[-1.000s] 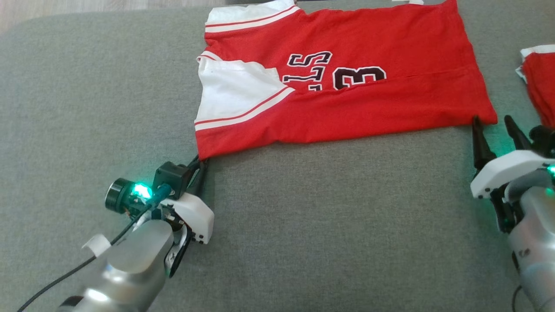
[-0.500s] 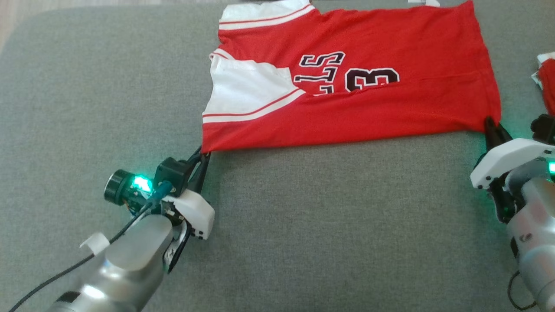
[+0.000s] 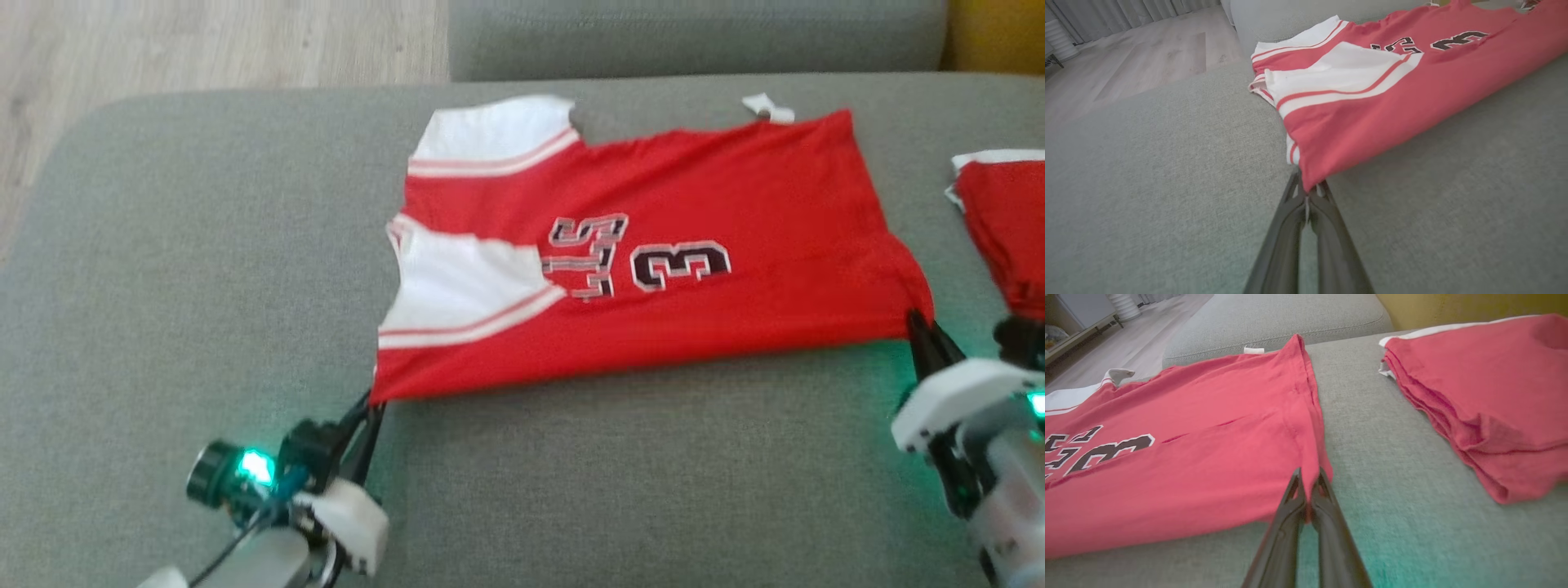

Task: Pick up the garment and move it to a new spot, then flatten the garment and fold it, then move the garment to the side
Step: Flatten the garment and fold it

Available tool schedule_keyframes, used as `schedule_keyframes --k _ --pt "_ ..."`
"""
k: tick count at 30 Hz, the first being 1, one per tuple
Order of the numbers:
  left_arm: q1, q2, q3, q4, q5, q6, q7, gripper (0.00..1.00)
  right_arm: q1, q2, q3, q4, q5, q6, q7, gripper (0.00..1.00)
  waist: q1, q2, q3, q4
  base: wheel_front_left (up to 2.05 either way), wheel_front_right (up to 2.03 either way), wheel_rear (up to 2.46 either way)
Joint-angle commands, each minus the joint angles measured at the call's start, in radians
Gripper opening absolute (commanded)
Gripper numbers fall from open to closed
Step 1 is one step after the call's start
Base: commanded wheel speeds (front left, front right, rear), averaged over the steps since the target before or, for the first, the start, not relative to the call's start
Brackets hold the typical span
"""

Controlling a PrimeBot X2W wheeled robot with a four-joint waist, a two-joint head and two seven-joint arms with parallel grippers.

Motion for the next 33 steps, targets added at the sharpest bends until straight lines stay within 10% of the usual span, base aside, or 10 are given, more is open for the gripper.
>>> schedule_keyframes --k 1,19,20,21,22,23,24,33 --pt "0.006 0.054 0.028 -0.050 0.001 0.022 -0.010 0.00 0.031 -0.046 0.021 -0.043 0.022 -0.001 -0.016 0.00 0.0001 -0.0001 -0.018 -0.003 0.00 0.00 0.00" --pt "0.226 0.167 0.001 -0.326 0.021 0.159 0.008 0.00 0.429 -0.134 -0.088 -0.355 0.059 -0.001 0.054 0.04 0.0001 -0.0001 -0.017 -0.019 0.00 0.00 0.00" --pt "0.229 0.169 0.001 -0.328 0.021 0.163 0.009 0.00 0.440 -0.128 -0.103 -0.369 0.047 -0.001 0.064 0.35 0.0001 -0.0001 -0.015 -0.021 0.00 0.00 0.00" --pt "0.231 0.170 0.004 -0.329 0.019 0.167 0.009 0.00 0.448 -0.122 -0.118 -0.382 0.034 -0.001 0.073 1.00 0.0001 -0.0001 -0.013 -0.022 0.00 0.00 0.00" --pt "0.232 0.169 0.007 -0.331 0.013 0.170 0.011 0.00 0.456 -0.116 -0.135 -0.396 0.020 -0.001 0.080 1.00 0.0001 -0.0001 -0.011 -0.023 0.00 0.00 0.00" --pt "0.232 0.169 0.009 -0.332 0.010 0.171 0.012 0.31 0.463 -0.109 -0.150 -0.410 0.006 -0.001 0.088 1.00 0.0001 -0.0001 -0.009 -0.024 0.00 0.00 0.00" --pt "0.228 0.170 0.013 -0.333 0.009 0.177 0.014 1.00 0.468 -0.100 -0.166 -0.428 -0.005 -0.001 0.094 1.00 0.0001 -0.0001 -0.007 -0.024 0.00 0.00 0.00" --pt "0.152 0.225 0.057 -0.442 -0.027 0.151 0.082 1.00 0.504 -0.044 -0.290 -0.587 -0.094 -0.001 0.144 1.00 0.0001 -0.0001 0.024 -0.032 0.00 0.00 0.00"
